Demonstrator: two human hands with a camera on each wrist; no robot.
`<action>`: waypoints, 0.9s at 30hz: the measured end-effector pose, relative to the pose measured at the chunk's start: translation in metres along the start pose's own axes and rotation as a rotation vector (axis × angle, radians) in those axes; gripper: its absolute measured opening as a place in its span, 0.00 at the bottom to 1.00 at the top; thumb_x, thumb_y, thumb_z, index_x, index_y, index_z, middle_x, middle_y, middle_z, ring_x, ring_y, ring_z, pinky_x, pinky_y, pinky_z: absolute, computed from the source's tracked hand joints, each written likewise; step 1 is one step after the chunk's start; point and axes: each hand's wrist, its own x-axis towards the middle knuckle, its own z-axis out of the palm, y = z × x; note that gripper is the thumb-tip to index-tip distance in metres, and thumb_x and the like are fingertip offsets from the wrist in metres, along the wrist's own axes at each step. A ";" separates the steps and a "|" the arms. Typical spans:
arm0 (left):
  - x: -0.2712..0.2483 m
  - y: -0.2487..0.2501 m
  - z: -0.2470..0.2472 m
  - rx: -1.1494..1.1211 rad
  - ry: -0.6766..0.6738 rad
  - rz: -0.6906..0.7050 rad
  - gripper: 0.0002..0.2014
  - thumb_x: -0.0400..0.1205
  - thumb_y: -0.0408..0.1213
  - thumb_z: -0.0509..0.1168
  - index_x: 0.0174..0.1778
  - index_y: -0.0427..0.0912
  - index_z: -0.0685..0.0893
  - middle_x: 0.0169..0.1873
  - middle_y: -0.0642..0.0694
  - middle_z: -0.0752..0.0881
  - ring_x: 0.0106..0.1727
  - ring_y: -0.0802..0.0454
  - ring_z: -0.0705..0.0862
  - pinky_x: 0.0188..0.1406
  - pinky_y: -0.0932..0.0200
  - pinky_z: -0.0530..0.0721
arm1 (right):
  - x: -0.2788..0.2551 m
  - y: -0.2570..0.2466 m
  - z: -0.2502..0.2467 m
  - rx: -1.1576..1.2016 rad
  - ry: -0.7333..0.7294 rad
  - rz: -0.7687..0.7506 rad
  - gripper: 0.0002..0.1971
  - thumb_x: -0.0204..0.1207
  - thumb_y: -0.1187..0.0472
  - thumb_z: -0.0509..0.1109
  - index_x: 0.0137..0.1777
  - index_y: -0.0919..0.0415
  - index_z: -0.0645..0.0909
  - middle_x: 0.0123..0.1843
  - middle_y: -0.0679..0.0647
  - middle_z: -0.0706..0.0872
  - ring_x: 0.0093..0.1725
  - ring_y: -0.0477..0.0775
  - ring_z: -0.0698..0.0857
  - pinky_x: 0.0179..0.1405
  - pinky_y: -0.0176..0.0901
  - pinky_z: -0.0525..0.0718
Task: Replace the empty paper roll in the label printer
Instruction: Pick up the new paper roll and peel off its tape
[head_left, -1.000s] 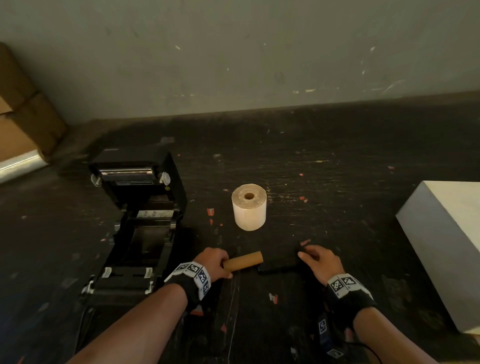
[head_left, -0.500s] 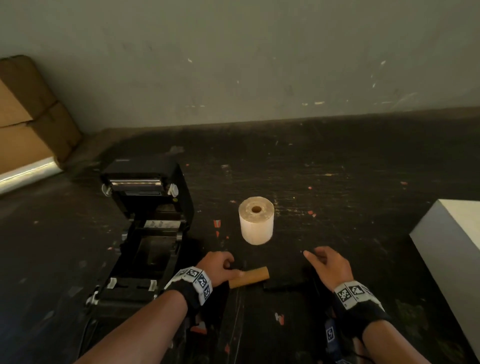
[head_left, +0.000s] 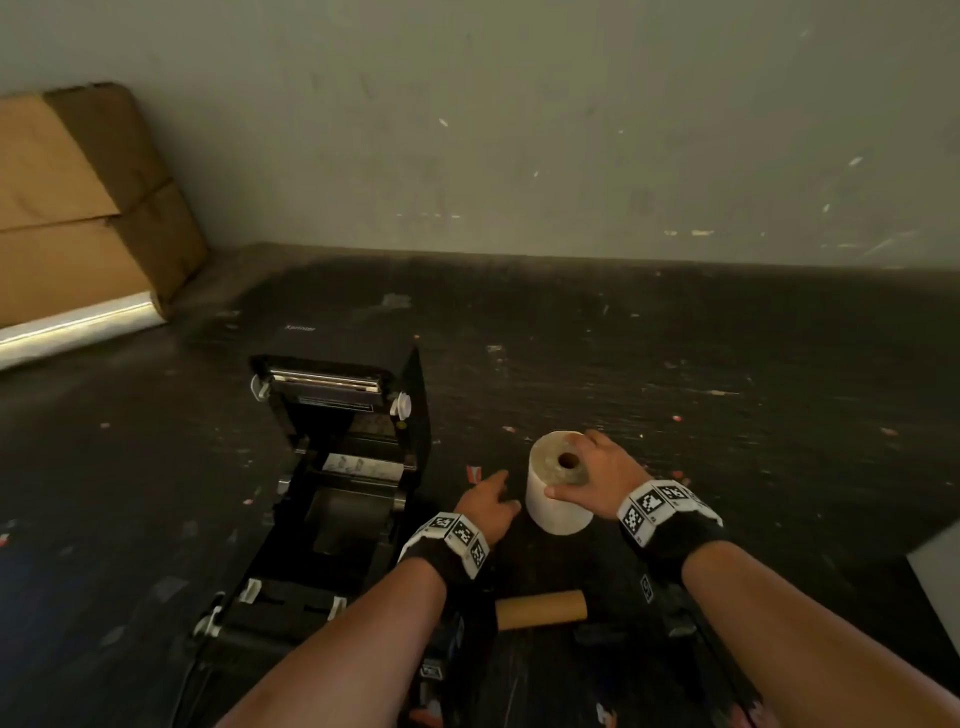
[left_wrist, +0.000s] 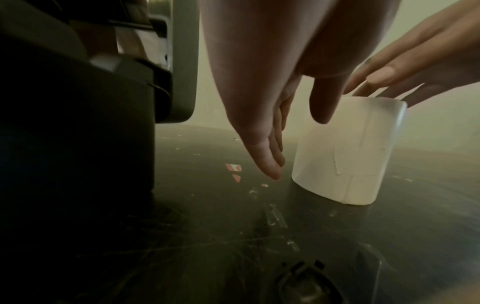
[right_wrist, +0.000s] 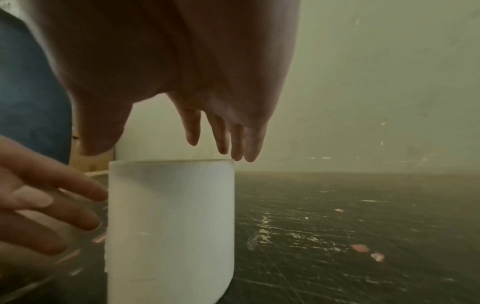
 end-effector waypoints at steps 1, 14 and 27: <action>0.002 0.001 0.000 -0.013 -0.011 -0.002 0.29 0.84 0.37 0.60 0.82 0.48 0.60 0.79 0.44 0.69 0.79 0.47 0.68 0.77 0.52 0.66 | 0.004 -0.001 0.001 -0.016 -0.016 0.003 0.48 0.63 0.33 0.73 0.79 0.52 0.59 0.81 0.59 0.62 0.78 0.63 0.66 0.74 0.60 0.72; 0.022 0.002 0.016 -0.025 -0.082 0.114 0.28 0.74 0.50 0.54 0.73 0.62 0.72 0.72 0.50 0.78 0.75 0.47 0.73 0.78 0.39 0.62 | 0.013 -0.006 0.009 -0.034 0.049 0.023 0.45 0.63 0.36 0.72 0.78 0.55 0.64 0.74 0.58 0.70 0.73 0.62 0.70 0.68 0.53 0.75; -0.022 0.077 0.001 -0.685 -0.067 0.259 0.24 0.79 0.49 0.68 0.69 0.65 0.68 0.60 0.49 0.77 0.60 0.44 0.81 0.56 0.40 0.85 | -0.041 0.027 -0.022 1.450 0.219 0.353 0.25 0.72 0.46 0.71 0.66 0.54 0.77 0.62 0.62 0.84 0.59 0.64 0.84 0.54 0.63 0.86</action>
